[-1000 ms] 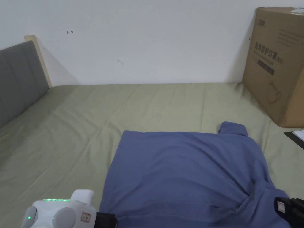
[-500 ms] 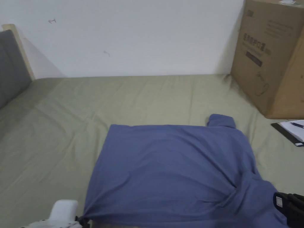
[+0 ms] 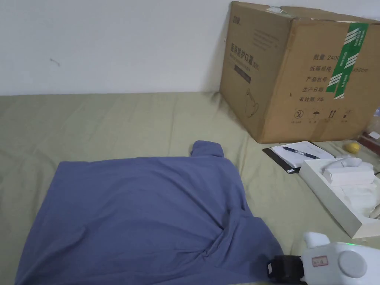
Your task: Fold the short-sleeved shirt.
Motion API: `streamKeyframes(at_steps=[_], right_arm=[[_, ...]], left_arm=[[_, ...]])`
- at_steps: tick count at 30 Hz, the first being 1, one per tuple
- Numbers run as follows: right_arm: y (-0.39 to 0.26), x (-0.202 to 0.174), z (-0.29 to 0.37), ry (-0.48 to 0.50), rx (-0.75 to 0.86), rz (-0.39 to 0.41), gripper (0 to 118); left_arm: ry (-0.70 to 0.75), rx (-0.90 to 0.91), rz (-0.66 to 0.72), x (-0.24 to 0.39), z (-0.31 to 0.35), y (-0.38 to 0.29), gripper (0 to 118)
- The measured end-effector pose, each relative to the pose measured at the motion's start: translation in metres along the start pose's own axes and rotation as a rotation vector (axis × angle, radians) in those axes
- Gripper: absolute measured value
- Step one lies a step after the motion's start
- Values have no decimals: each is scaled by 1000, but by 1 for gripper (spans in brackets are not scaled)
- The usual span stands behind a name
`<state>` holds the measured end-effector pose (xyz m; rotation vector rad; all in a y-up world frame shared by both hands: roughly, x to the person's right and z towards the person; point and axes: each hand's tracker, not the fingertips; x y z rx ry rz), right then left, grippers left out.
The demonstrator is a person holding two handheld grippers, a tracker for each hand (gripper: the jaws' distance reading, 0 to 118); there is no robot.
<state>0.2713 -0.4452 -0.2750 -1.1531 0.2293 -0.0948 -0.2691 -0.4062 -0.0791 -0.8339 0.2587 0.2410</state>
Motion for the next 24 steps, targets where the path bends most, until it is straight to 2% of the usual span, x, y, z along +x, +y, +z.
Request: streamKeyframes(at_steps=[2, 4, 5, 6, 7, 8, 11, 17, 21, 24], right_arm=[[-1, 1, -9, 1, -1, 6, 95], [-5, -4, -2, -77, 28, 93, 72], [-7, -3, 0, -71, 38, 113, 56], [-8, -2, 6, -16, 51, 108, 36], [-10, -1, 11, 35, 62, 104, 7], [-13, -2, 16, 23, 79, 108, 4], [-22, -4, 33, 22, 106, 146, 4], [-11, -16, 63, 16, 165, 140, 4], [26, -27, 81, 28, 156, 132, 4], [72, -39, 80, 3, 127, 164, 4]], left_arm=[[3, -9, -1, -2, -1, -1, 2], [5, -25, 0, 0, -2, -3, 2], [6, -27, 0, 1, -1, -4, 2], [4, -28, -1, -3, -2, -3, 2], [3, -27, -2, -2, -2, -4, 2], [4, -28, -2, -2, -2, -4, 2], [7, -25, -3, -3, 1, -4, 2], [17, 3, -33, 2, 13, 11, 2], [37, -2, -63, 1, 6, 47, 2], [33, -29, -68, -3, -16, 84, 2]])
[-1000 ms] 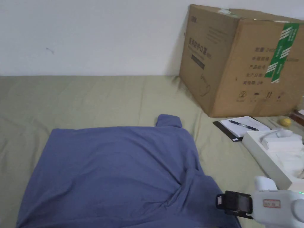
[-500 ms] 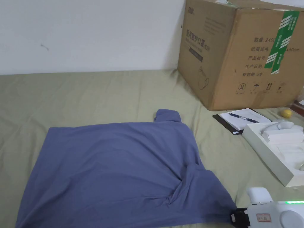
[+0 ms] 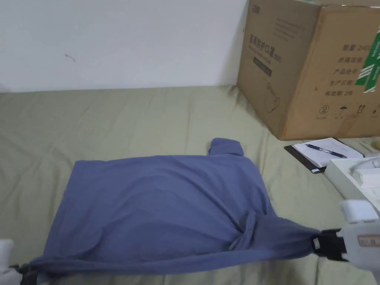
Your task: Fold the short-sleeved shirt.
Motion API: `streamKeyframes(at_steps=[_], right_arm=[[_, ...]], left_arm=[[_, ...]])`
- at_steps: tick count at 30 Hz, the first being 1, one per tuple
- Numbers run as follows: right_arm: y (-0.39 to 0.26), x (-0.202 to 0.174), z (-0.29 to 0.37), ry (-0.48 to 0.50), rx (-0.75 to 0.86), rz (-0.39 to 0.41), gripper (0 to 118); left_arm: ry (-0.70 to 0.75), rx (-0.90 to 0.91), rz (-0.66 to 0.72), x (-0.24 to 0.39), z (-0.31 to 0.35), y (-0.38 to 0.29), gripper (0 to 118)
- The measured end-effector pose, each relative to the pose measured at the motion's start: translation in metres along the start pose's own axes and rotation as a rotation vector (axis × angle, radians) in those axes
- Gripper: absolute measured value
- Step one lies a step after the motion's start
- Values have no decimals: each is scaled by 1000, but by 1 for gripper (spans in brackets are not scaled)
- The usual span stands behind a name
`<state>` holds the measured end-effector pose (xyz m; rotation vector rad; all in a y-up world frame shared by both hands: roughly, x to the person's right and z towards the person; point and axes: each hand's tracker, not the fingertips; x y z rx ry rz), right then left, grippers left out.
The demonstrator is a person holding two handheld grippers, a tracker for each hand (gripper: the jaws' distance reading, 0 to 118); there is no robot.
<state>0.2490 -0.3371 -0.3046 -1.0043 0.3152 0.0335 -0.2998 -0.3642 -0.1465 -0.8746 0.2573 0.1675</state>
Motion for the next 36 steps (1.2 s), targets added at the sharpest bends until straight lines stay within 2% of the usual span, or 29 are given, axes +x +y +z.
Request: streamKeyframes(at_steps=[5, 10, 11, 12, 13, 14, 15, 16, 19, 24, 25, 26, 27, 29, 33, 36], right_arm=[[85, -4, -55, -22, -93, -56, 4], [133, -8, -136, -113, -174, -41, 4], [135, -9, -146, -127, -182, -56, 8], [135, -8, -156, -128, -158, -90, 21], [135, -6, -163, -131, -124, -127, 43], [134, -5, -166, -131, -99, -156, 88], [132, -3, -168, -114, -68, -191, 110], [129, -1, -166, -85, -31, -219, 118], [119, 3, -151, -56, 37, -247, 114], [91, -1, -88, 1, 197, -244, 111], [78, -8, -67, 39, 266, -236, 105], [67, -10, -51, 79, 315, -228, 84], [53, -13, -33, 122, 371, -215, 55], [20, -30, 1, 142, 461, -188, 0], [-33, -50, 44, 115, 595, -114, 0], [-63, -62, 71, 91, 704, -131, 0]], left_arm=[[23, -102, -64, 4, -61, 63, 2], [55, -222, -21, 3, -130, 92, 4], [43, -217, -9, 2, -137, 94, 17], [46, -210, 16, -1, -143, 96, 41], [42, -191, 66, -4, -146, 96, 73], [31, -168, 93, -5, -147, 96, 110], [19, -135, 138, -9, -145, 95, 118], [-22, -88, 165, -12, -141, 96, 116], [-58, -60, 235, -15, -130, 93, 116], [-116, 29, 230, -4, -79, 79, 113], [-159, 62, 227, 0, -63, 72, 105], [-190, 103, 227, 3, -48, 64, 84], [-211, 156, 220, 8, -31, 55, 59], [-209, 233, 180, 20, -1, 36, 0], [-181, 393, 120, 35, 54, 3, 0], [-135, 487, 94, 44, 86, -10, 0]])
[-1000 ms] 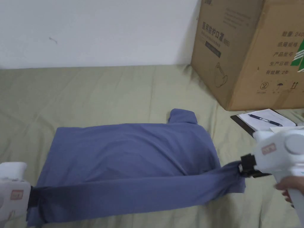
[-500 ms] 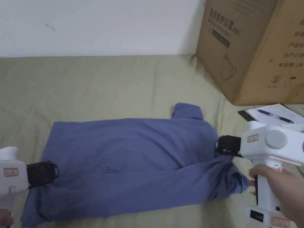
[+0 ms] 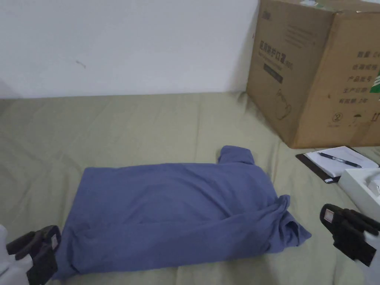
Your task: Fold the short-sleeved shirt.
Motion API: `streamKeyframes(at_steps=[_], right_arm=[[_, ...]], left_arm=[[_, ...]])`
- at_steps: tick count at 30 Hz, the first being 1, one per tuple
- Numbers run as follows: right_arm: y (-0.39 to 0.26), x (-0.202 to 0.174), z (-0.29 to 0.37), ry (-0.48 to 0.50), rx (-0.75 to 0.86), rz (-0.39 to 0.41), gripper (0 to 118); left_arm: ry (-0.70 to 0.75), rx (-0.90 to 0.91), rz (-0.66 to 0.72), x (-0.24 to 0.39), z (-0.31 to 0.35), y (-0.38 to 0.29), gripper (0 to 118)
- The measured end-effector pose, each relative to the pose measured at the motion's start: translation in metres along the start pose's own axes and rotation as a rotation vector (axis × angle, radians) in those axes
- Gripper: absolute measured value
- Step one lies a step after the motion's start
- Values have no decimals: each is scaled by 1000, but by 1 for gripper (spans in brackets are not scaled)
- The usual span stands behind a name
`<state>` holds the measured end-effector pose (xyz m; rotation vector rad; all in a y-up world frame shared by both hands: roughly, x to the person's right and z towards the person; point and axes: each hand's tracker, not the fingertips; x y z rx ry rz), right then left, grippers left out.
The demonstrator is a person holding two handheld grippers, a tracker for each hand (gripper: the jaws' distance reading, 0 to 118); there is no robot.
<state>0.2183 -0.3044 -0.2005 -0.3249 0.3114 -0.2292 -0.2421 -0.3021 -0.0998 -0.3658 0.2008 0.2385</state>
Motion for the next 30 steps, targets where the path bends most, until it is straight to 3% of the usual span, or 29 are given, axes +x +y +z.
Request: streamKeyframes(at_steps=[3, 5, 7, 9, 12, 13, 15, 16, 17, 21, 24, 25, 27, 28, 30], right_arm=[[5, -4, 11, 22, 18, 16, 0], [18, -2, 1, 10, -27, 71, 0], [35, 6, -23, -9, -134, 70, 0], [50, 26, -67, 3, -344, 21, 0], [51, 64, -140, -5, -679, -123, 0], [47, 76, -158, -10, -729, -150, 7], [38, 91, -191, -57, -842, -151, 87], [30, 98, -207, -109, -895, -160, 111], [21, 104, -213, -144, -908, -170, 116], [-3, 126, -249, -208, -914, -266, 109], [-20, 133, -270, -229, -932, -275, 109], [-26, 131, -271, -234, -938, -273, 102], [-30, 130, -273, -196, -938, -284, 32], [-31, 126, -270, -167, -928, -268, 8], [-32, 120, -267, -162, -919, -246, 7]], left_arm=[[-9, 16, -35, -6, 8, 1, 0], [-15, -5, -57, -4, 10, 3, 0], [-6, -13, -66, -7, 10, 1, 0], [-5, -29, -50, -11, 8, -2, 0], [-12, -72, 16, -20, -1, -9, 0], [1, -88, 29, -21, -4, -12, 0], [17, -101, 47, -26, -8, -17, 0], [23, -111, 57, -29, -10, -20, 0], [28, -121, 63, -32, -13, -21, 0], [71, -173, 55, -47, -25, -28, 0], [93, -211, 52, -50, -31, -31, 0], [102, -221, 54, -52, -34, -32, 0], [109, -234, 61, -53, -36, -34, 0], [108, -245, 67, -56, -39, -36, 0], [111, -269, 80, -57, -44, -40, 0]])
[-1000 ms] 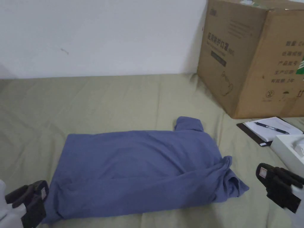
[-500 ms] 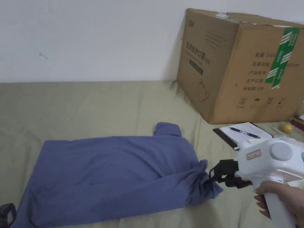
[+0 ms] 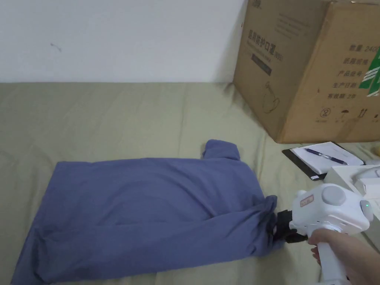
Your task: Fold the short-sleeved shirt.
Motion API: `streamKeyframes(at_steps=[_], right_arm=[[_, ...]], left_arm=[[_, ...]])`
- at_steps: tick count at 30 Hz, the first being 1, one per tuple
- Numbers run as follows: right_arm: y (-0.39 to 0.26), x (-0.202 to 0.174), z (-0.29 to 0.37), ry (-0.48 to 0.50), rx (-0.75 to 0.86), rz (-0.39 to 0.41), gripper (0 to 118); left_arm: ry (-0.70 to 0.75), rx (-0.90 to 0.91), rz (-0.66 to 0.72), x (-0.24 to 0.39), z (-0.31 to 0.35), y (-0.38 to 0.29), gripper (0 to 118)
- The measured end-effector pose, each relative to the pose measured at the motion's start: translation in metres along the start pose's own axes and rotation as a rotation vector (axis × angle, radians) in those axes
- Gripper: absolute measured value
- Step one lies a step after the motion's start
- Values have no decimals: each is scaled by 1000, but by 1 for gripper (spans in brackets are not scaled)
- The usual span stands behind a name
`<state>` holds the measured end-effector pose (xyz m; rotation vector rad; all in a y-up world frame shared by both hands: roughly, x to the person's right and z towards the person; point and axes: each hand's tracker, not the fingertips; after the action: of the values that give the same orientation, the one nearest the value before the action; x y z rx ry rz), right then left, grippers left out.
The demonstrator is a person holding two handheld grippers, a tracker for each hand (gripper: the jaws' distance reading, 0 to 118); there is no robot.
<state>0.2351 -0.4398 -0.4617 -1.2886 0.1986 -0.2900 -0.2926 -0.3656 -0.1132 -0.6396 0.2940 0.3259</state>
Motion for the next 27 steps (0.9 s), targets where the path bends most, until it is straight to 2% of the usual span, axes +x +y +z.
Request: streamKeyframes(at_steps=[4, 10, 11, 13, 14, 15, 16, 20, 22, 23, 25, 26, 27], right_arm=[[-5, -1, 13, -3, 46, 54, 7], [-25, -7, 30, 37, 58, 98, 7], [-25, -12, 28, 35, 50, 107, 7], [-29, -15, 24, 28, 38, 121, 7], [-29, -17, 23, 26, 36, 124, 7], [-28, -18, 22, 26, 35, 125, 7], [-29, -19, 21, 26, 36, 126, 7], [-28, -19, 19, 34, 24, 118, 7], [-27, -18, 18, 36, 19, 116, 7], [-25, -17, 17, 36, 17, 115, 7], [-27, -17, 16, 32, 17, 115, 7], [-28, -17, 16, 33, 19, 114, 7], [-26, -15, 16, 36, 23, 112, 7]], left_arm=[[-24, -57, 55, -6, -19, 11, 0], [-5, -315, 161, -21, -87, 50, 1], [-10, -320, 165, -23, -98, 52, 24], [51, -374, 147, -31, -129, 51, 98], [120, -409, 126, -31, -143, 47, 117], [181, -434, 96, -32, -150, 42, 114], [199, -429, 56, -30, -165, 43, 114], [236, -598, -56, -22, -198, 27, 116], [240, -570, -103, -19, -202, 29, 116], [237, -578, -111, -15, -202, 33, 108], [188, -549, -157, -4, -190, 39, 75], [154, -525, -181, 1, -184, 40, 33], [135, -487, -198, 6, -175, 40, 4]])
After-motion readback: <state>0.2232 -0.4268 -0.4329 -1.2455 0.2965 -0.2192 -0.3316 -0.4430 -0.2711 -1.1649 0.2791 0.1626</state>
